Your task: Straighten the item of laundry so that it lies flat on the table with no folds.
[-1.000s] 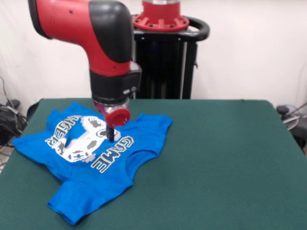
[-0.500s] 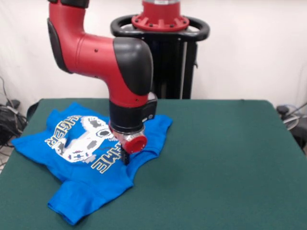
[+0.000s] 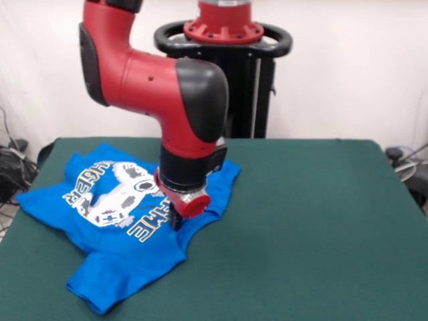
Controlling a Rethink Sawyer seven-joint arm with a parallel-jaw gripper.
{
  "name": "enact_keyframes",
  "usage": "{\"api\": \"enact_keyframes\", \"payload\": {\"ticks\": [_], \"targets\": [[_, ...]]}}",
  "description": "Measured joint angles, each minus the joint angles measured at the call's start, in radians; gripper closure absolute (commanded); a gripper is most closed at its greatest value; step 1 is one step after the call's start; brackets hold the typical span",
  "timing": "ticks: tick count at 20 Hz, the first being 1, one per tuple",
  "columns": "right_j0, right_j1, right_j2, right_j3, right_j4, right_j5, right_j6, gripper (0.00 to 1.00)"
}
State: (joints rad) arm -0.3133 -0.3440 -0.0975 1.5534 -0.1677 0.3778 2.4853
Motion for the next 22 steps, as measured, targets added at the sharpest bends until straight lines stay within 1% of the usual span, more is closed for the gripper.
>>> {"api": "enact_keyframes", "payload": {"ticks": [1, 2, 3, 6, 7, 12, 15, 22], "targets": [[-0.013, -0.003, 0.012, 0.003, 0.000, 0.004, 0.000, 1.00], [-0.050, -0.011, 0.045, 0.012, 0.000, 0.014, 0.000, 1.00], [-0.069, -0.014, 0.061, 0.017, 0.000, 0.018, 0.000, 1.00], [-0.166, -0.028, 0.145, 0.044, 0.000, 0.034, 0.000, 1.00], [-0.213, -0.031, 0.186, 0.058, 0.000, 0.037, 0.000, 1.00], [-0.342, -0.030, 0.294, 0.101, 0.000, 0.037, 0.000, 1.00], [-0.393, -0.024, 0.338, 0.115, 0.000, 0.038, 0.000, 1.00], [-0.460, -0.011, 0.399, 0.134, -0.001, 0.034, 0.000, 1.00]]}}
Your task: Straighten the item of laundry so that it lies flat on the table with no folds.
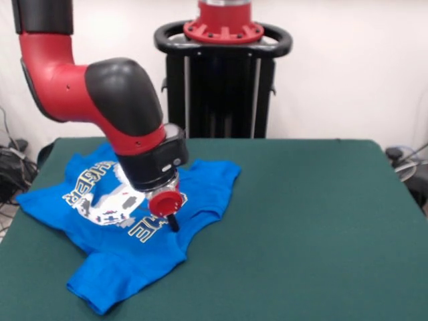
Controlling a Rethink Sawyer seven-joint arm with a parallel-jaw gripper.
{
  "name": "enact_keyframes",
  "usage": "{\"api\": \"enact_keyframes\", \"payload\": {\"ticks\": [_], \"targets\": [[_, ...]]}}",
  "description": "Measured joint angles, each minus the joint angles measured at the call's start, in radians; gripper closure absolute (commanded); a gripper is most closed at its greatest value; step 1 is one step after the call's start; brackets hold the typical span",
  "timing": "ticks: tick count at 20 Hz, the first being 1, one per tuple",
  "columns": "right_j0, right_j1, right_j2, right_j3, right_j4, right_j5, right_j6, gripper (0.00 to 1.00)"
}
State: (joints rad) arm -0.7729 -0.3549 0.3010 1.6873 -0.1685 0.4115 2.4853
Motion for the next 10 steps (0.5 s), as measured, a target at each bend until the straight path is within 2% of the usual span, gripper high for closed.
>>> {"api": "enact_keyframes", "payload": {"ticks": [10], "targets": [[-0.082, 0.026, 0.069, 0.018, 0.001, 0.000, 0.000, 1.00]]}}
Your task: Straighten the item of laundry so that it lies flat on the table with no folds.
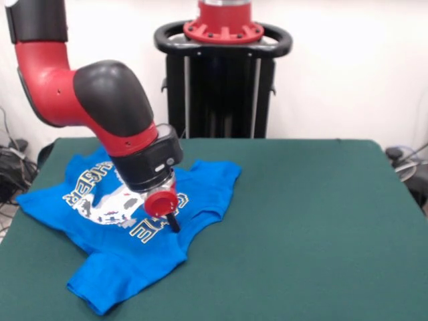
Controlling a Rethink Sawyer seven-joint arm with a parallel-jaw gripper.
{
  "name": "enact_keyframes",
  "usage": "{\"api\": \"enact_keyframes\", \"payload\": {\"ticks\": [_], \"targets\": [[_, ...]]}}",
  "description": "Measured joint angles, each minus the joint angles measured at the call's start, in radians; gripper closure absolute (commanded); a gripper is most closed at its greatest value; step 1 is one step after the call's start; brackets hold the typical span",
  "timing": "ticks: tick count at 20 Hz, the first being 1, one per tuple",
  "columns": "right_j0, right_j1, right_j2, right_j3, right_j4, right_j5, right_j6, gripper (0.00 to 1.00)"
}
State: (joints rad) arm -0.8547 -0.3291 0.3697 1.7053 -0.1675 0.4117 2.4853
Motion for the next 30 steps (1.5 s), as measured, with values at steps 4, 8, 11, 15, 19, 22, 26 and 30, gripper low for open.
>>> {"api": "enact_keyframes", "payload": {"ticks": [4, 8, 11, 15, 19, 22, 26, 30], "targets": [[-0.014, 0.005, 0.013, 0.003, -0.001, 0.000, 0.000, 1.00], [-0.020, 0.008, 0.019, 0.003, -0.001, 0.000, 0.000, 1.00], [-0.025, 0.011, 0.024, 0.004, -0.001, 0.000, 0.000, 1.00], [-0.026, 0.012, 0.025, 0.004, 0.003, 0.000, 0.000, 1.00], [-0.026, 0.013, 0.025, 0.005, 0.011, 0.000, 0.000, 1.00], [-0.021, 0.013, 0.020, 0.005, 0.024, 0.000, 0.000, 1.00], [-0.022, 0.016, 0.020, 0.005, 0.043, 0.000, 0.000, 1.00], [-0.028, 0.020, 0.025, 0.007, 0.050, 0.001, 0.000, 1.00]]}}
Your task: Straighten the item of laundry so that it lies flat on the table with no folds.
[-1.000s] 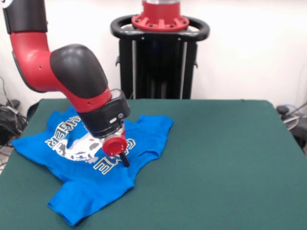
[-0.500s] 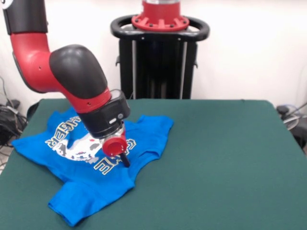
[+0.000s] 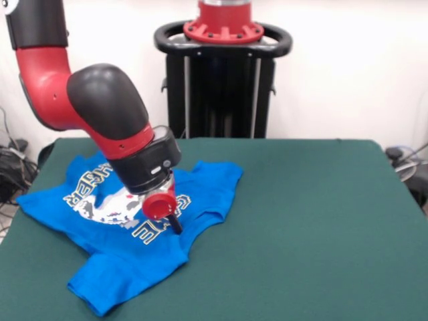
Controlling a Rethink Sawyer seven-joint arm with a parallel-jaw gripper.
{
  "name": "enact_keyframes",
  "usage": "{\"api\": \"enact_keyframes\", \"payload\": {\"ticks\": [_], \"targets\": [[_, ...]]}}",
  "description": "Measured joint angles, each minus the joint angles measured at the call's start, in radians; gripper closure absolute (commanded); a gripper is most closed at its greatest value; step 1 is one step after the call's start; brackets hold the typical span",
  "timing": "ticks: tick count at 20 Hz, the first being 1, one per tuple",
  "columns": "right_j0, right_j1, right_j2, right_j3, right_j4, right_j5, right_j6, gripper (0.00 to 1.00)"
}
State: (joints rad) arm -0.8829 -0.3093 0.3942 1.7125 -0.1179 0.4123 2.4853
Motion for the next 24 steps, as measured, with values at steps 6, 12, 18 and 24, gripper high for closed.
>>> {"api": "enact_keyframes", "payload": {"ticks": [6, 12, 18, 24], "targets": [[0.007, 0.001, 0.000, 0.001, 0.021, -0.005, 0.000, 1.00], [0.071, 0.018, 0.022, 0.000, 0.118, -0.087, 0.000, 1.00], [0.162, 0.064, 0.104, -0.001, 0.249, -0.286, 0.000, 1.00], [0.229, 0.112, 0.181, -0.001, 0.317, -0.483, 0.000, 1.00]]}}
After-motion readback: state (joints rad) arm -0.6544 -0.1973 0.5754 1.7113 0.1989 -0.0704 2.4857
